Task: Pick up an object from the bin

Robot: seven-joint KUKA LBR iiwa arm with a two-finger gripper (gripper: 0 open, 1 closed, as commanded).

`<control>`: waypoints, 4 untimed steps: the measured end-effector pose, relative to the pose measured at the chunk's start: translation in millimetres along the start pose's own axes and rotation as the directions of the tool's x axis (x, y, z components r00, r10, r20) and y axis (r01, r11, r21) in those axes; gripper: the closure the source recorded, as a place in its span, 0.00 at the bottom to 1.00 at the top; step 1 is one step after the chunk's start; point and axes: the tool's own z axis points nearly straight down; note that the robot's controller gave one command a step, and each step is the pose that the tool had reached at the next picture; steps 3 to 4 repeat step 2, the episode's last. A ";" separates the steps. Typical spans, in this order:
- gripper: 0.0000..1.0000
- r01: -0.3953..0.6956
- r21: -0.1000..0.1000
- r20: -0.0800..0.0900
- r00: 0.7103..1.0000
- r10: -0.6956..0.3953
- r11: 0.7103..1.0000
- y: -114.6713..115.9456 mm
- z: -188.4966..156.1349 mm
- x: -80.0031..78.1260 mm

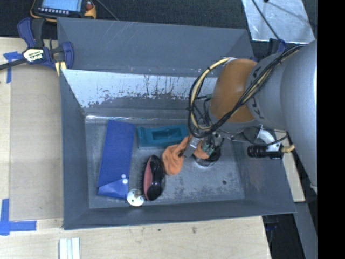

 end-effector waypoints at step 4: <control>1.00 0.001 -0.001 -0.003 1.000 -0.001 1.000 -0.1 -44.0 0.3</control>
Offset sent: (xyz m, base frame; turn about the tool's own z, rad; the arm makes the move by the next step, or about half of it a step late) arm 0.0000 0.0000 0.0048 0.0000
